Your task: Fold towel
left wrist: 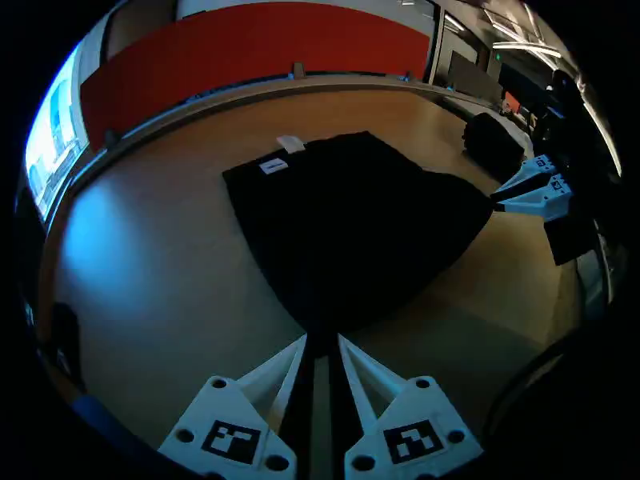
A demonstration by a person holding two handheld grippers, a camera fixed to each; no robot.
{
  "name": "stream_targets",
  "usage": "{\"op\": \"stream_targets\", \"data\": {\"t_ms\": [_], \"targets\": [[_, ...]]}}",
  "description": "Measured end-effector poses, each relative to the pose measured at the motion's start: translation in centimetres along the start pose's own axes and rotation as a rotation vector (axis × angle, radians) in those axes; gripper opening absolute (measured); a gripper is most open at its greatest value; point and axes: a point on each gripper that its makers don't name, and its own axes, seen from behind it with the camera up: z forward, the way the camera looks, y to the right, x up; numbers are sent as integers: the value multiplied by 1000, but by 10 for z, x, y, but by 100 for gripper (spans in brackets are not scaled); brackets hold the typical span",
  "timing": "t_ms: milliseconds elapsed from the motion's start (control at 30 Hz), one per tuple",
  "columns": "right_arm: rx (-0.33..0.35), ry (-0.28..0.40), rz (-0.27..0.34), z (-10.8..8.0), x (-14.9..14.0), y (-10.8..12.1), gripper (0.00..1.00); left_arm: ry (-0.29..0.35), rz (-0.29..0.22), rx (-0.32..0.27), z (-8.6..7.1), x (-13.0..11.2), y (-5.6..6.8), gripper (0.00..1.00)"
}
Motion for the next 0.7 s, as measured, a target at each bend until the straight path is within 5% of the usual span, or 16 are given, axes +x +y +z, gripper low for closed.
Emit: {"op": "stream_targets", "data": {"t_ms": [400, 700], "targets": [[-13, 65, 7, -32, 39, 0, 11, 52, -27, 12, -38, 41, -4, 11], [-9, 84, 10, -61, 58, -3, 11, 69, -52, -5, -66, 59, 5, 11]]}}
